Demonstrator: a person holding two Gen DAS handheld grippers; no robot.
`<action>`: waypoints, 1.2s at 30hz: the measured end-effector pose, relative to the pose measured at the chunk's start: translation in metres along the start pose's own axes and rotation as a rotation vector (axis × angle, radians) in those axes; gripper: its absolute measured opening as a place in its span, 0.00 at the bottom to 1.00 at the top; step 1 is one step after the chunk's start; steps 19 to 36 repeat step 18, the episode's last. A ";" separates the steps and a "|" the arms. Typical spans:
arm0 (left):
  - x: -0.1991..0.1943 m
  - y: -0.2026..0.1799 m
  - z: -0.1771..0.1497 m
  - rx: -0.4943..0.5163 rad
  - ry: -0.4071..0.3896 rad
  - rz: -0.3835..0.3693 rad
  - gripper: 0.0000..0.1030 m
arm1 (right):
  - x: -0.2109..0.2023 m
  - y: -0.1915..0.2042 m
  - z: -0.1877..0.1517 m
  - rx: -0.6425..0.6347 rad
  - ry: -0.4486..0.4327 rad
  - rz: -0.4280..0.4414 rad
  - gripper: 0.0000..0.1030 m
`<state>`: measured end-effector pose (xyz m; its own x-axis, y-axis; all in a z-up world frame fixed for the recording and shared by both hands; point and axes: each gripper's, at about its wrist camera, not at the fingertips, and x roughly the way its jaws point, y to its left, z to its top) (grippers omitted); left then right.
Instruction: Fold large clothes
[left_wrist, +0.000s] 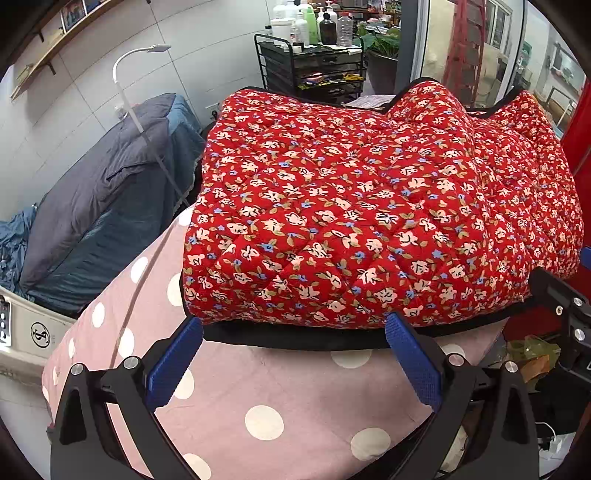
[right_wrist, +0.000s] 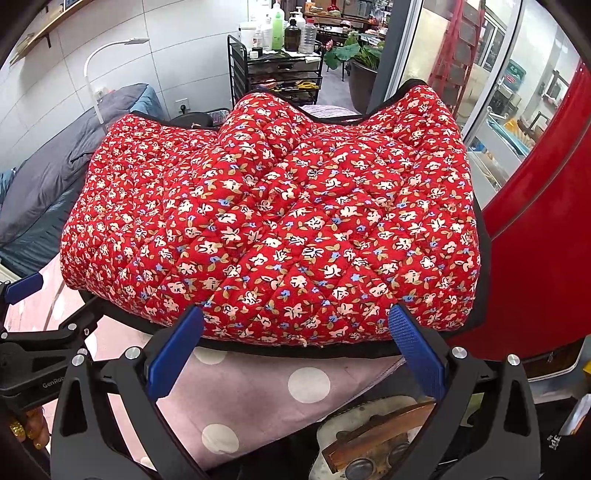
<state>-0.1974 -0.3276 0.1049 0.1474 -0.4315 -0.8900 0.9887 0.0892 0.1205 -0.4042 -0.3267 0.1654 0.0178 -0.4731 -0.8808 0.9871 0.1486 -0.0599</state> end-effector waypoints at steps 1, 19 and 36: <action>0.000 0.001 0.000 -0.004 -0.003 0.005 0.94 | 0.000 0.000 0.000 0.000 -0.001 -0.001 0.96; -0.003 -0.002 -0.002 0.003 -0.005 0.009 0.94 | -0.003 -0.004 -0.004 0.004 -0.009 -0.006 0.96; -0.003 -0.002 -0.002 0.003 -0.005 0.009 0.94 | -0.003 -0.004 -0.004 0.004 -0.009 -0.006 0.96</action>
